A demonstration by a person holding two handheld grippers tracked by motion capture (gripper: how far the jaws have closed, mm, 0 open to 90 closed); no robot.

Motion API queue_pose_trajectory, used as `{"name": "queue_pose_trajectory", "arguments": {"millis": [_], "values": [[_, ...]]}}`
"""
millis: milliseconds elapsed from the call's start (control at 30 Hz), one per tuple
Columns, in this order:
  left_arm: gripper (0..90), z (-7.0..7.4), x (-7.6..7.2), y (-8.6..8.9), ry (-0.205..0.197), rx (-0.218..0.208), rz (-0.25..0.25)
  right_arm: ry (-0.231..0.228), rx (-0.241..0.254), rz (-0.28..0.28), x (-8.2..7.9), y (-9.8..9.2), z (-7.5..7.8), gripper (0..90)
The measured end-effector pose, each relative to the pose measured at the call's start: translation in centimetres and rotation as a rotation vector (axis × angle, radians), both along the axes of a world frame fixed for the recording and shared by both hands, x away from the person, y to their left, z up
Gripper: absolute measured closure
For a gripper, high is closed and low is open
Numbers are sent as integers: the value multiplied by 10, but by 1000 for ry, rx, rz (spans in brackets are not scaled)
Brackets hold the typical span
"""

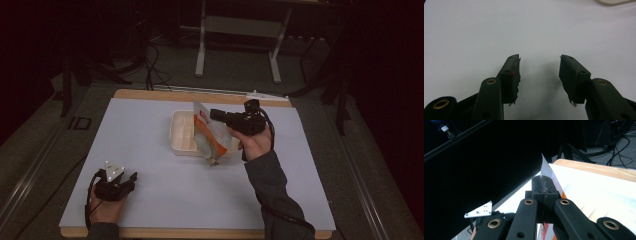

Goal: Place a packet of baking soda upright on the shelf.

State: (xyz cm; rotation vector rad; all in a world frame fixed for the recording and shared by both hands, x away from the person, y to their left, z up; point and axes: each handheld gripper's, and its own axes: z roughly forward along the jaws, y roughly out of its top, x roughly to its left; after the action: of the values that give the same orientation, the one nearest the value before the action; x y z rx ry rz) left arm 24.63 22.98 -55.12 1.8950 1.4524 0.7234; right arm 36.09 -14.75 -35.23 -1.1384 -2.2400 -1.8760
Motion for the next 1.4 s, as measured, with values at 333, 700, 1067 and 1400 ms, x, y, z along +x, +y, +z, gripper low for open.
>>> {"name": "queue_pose_trajectory", "arguments": {"millis": [333,700,1067,1400], "values": [[507,0,0,0,0,-1,-3,12,24,-50,12,-2,1,900],[507,0,0,0,1,-1,-3,22,72,-95,22,-4,7,900],[506,0,0,0,-1,-5,-1,56,109,-169,38,-5,3,900],[507,0,0,0,-2,-6,-1,60,109,-238,45,2,1,900]]}}
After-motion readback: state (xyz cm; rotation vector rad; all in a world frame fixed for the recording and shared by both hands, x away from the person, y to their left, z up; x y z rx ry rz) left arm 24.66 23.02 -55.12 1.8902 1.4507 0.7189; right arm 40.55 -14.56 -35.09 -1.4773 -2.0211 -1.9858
